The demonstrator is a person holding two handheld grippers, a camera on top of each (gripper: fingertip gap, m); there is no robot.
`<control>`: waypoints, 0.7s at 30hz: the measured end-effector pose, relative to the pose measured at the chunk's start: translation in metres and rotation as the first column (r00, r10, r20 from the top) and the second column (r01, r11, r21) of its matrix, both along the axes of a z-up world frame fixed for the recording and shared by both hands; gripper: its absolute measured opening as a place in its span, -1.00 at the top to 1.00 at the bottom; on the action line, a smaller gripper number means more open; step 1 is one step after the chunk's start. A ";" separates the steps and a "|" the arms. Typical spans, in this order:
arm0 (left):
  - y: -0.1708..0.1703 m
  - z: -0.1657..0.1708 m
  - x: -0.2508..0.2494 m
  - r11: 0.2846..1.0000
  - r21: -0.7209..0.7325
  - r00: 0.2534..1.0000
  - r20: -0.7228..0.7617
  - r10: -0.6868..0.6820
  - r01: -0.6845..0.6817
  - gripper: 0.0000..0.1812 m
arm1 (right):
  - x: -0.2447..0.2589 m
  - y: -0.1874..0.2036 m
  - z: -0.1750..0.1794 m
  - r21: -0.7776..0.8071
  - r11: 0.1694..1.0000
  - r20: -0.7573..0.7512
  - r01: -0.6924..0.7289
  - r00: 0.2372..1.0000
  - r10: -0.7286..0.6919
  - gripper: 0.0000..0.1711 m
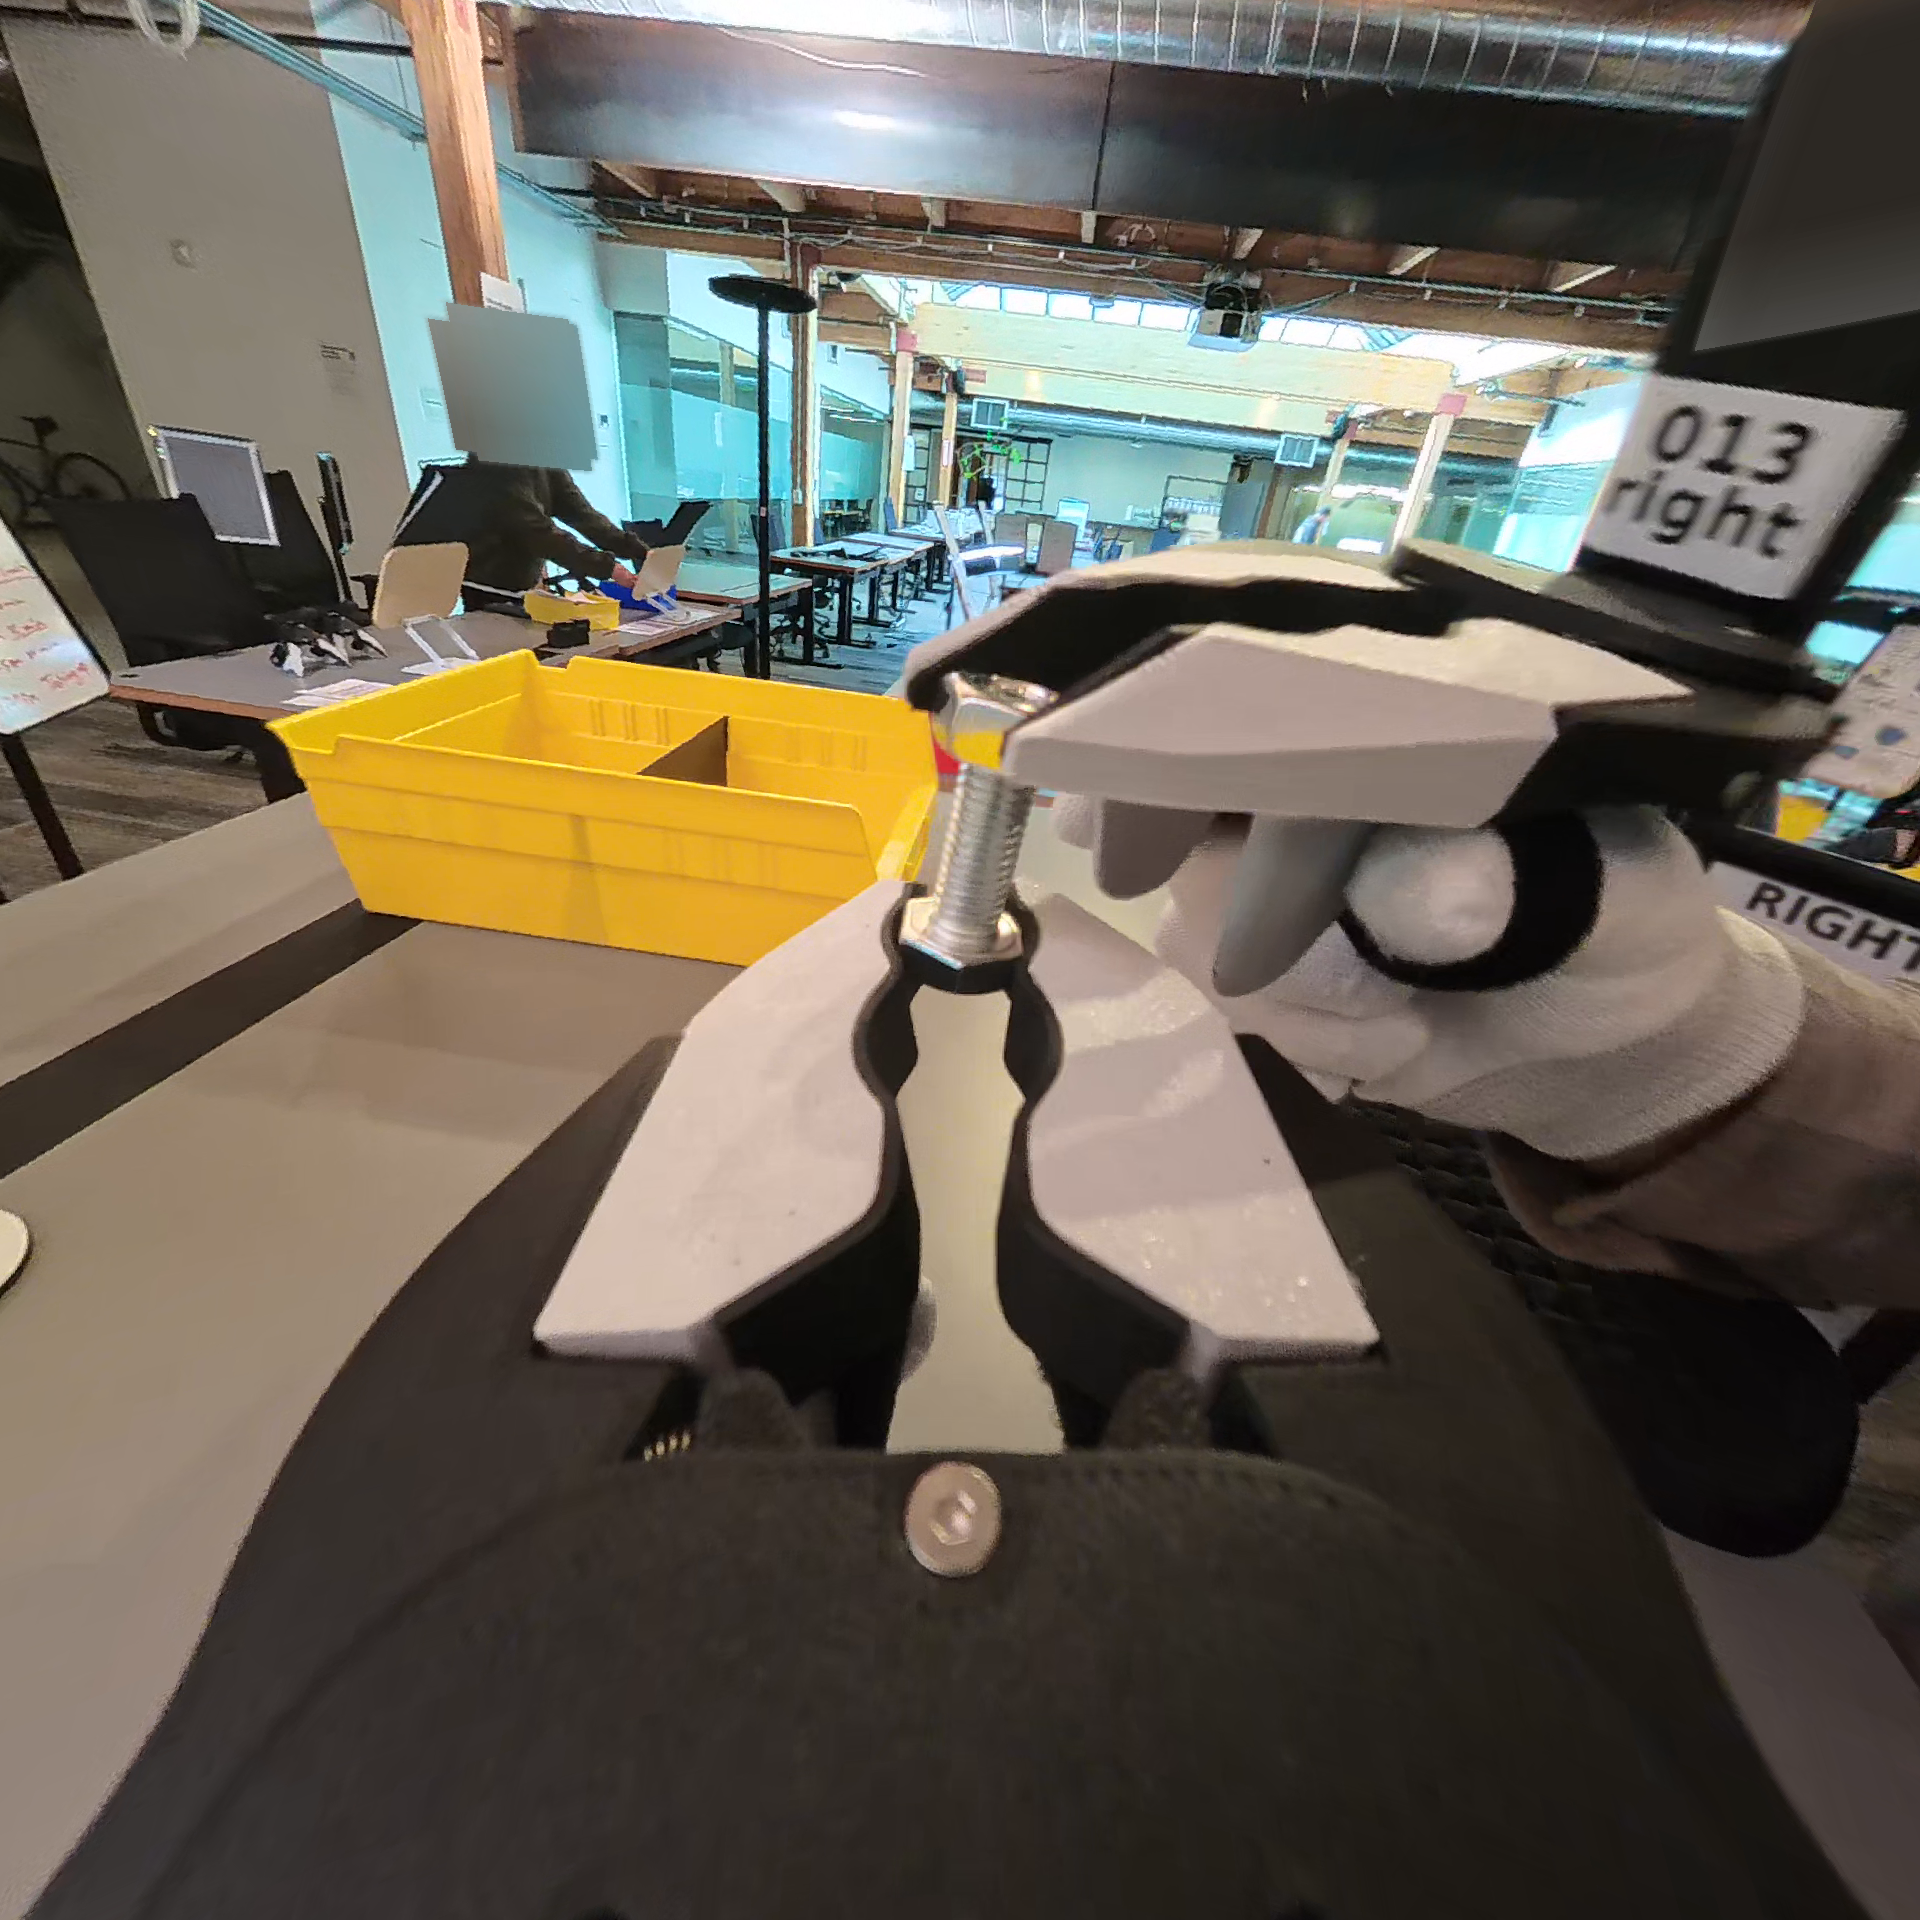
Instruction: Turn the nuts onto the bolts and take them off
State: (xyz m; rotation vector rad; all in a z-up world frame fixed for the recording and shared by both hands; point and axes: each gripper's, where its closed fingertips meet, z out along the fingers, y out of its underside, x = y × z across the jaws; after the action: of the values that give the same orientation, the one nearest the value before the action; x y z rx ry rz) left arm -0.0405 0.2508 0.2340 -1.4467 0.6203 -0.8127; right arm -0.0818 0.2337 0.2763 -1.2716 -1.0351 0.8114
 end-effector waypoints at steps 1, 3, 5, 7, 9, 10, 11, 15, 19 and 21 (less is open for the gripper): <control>-0.001 0.000 0.000 1.000 0.001 1.000 0.000 -0.010 0.010 0.85 | -0.001 -0.001 0.000 -0.014 0.998 0.007 -0.054 0.999 0.054 0.82; -0.006 0.003 0.003 0.998 0.005 0.998 0.012 -0.056 0.056 0.85 | 0.000 -0.007 0.002 -0.028 0.981 0.020 -0.194 0.981 0.194 0.81; -0.013 0.003 0.008 0.995 0.024 0.995 -0.006 -0.097 0.097 0.85 | 0.003 -0.016 0.002 -0.053 0.928 0.043 -0.367 0.928 0.370 0.81; -0.019 0.003 0.015 0.990 0.027 0.990 -0.014 -0.140 0.141 0.85 | 0.011 -0.023 0.002 -0.084 0.848 0.061 -0.524 0.847 0.529 0.81; -0.029 0.003 0.025 0.979 0.039 0.980 -0.015 -0.200 0.201 0.84 | 0.019 -0.034 0.002 -0.126 0.725 0.051 -0.677 0.725 0.687 0.81; -0.032 0.003 0.028 0.975 0.036 0.976 -0.014 -0.218 0.218 0.85 | 0.022 -0.037 0.002 -0.139 0.667 0.052 -0.732 0.667 0.743 0.81; -0.037 0.002 0.032 0.967 0.039 0.968 -0.021 -0.249 0.250 0.85 | 0.026 -0.042 0.001 -0.170 0.594 0.049 -0.786 0.595 0.802 0.81; -0.055 0.002 0.048 0.936 0.061 0.937 -0.045 -0.345 0.348 0.84 | 0.044 -0.062 0.002 -0.276 0.227 -0.025 -0.934 0.243 0.970 0.81; -0.070 0.001 0.059 0.909 0.075 0.912 -0.065 -0.405 0.410 0.85 | 0.056 -0.079 0.002 -0.317 -0.119 -0.114 -0.941 -0.087 0.990 0.81; -0.071 0.000 0.059 0.907 0.076 0.909 -0.076 -0.410 0.415 0.85 | 0.053 -0.083 0.000 -0.326 -0.178 -0.128 -0.928 -0.144 0.981 0.80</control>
State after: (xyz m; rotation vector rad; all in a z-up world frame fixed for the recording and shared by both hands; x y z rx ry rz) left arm 0.0180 0.1803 0.2337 -1.2747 1.0182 -1.0586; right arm -0.0290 0.1505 0.2760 -0.4344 -2.1855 2.2166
